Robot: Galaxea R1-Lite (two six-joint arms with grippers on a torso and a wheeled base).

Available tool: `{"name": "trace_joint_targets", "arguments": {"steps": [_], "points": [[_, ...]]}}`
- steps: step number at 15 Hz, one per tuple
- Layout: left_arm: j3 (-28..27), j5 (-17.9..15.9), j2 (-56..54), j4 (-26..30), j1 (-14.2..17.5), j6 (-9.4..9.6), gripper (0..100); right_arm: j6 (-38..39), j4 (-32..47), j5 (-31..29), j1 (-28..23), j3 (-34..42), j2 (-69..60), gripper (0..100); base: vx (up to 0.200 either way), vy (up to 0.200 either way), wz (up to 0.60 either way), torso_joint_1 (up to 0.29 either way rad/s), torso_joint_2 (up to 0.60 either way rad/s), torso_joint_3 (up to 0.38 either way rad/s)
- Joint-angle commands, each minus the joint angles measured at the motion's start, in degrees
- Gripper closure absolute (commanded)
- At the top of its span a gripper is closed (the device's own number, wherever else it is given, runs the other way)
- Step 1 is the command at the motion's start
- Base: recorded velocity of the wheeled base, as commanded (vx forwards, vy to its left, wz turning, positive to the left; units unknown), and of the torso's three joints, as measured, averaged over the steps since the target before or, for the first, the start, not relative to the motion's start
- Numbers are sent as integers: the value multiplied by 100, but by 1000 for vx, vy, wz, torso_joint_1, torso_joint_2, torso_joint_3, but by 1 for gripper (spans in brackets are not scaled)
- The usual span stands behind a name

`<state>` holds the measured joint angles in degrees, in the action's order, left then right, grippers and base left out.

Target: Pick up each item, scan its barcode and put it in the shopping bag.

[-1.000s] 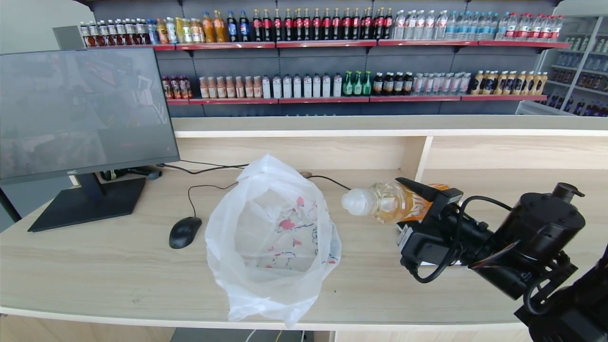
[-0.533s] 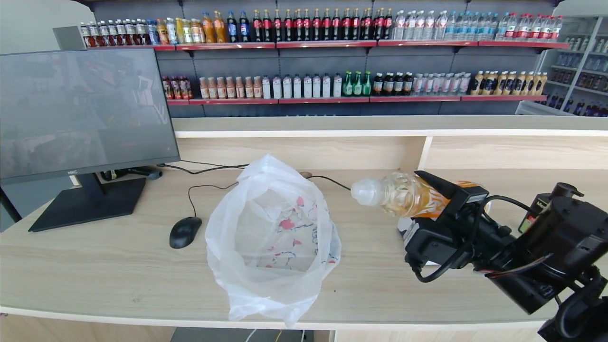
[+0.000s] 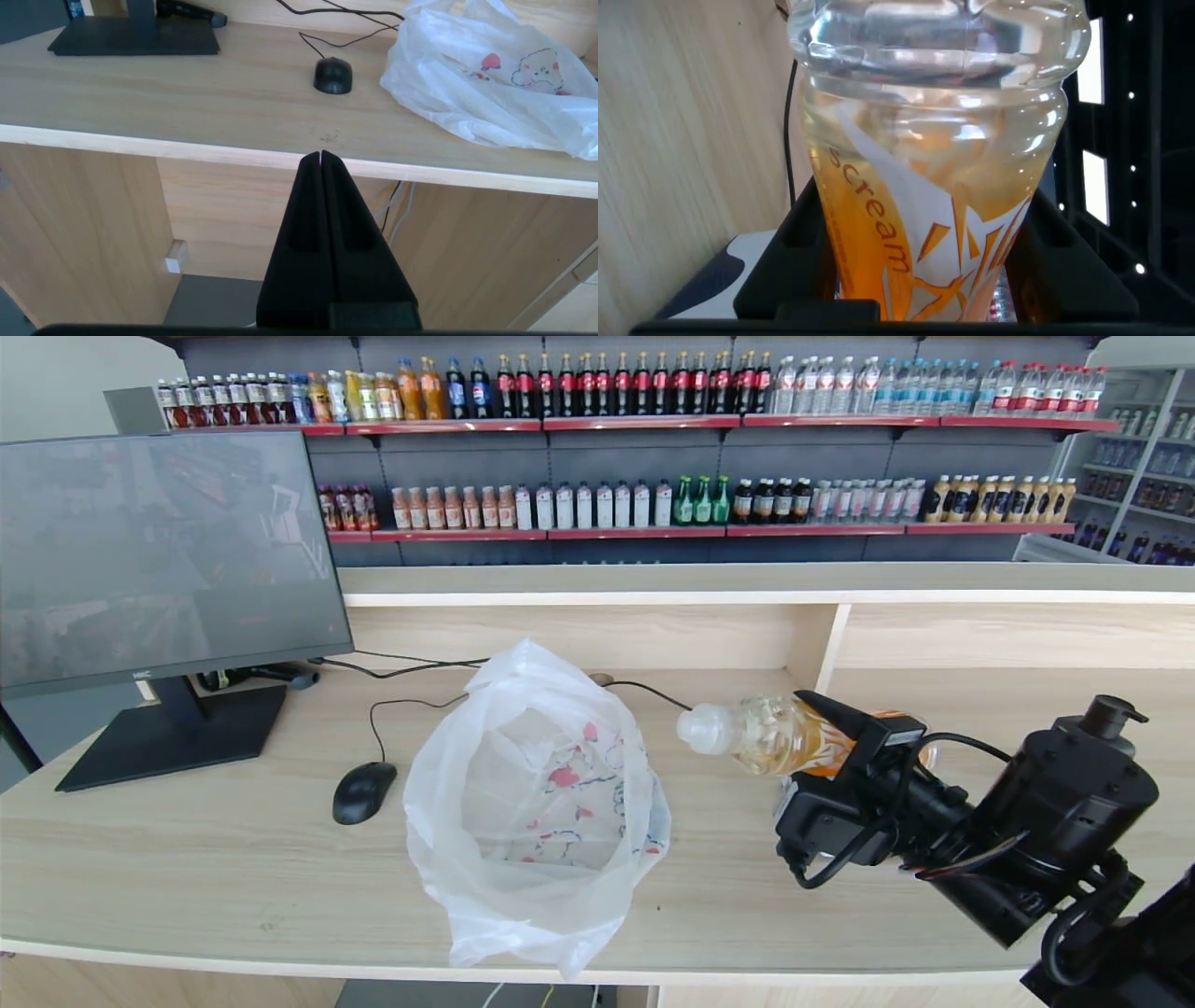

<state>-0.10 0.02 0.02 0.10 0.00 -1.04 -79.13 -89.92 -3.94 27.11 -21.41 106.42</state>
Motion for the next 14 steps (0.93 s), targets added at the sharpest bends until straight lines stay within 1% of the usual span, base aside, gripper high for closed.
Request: {"name": "trace_joint_targets", "arguments": {"steps": [1,14], "points": [[1,-2,-2,-1,0,-2,100,3,-8,-2,-13,23,45,100,0,0,0,0,0,0],[10,-2,-2,-10,0,7,100,38,-8,95,-13,-48,168,100,0,0,0,0,0,0]]}}
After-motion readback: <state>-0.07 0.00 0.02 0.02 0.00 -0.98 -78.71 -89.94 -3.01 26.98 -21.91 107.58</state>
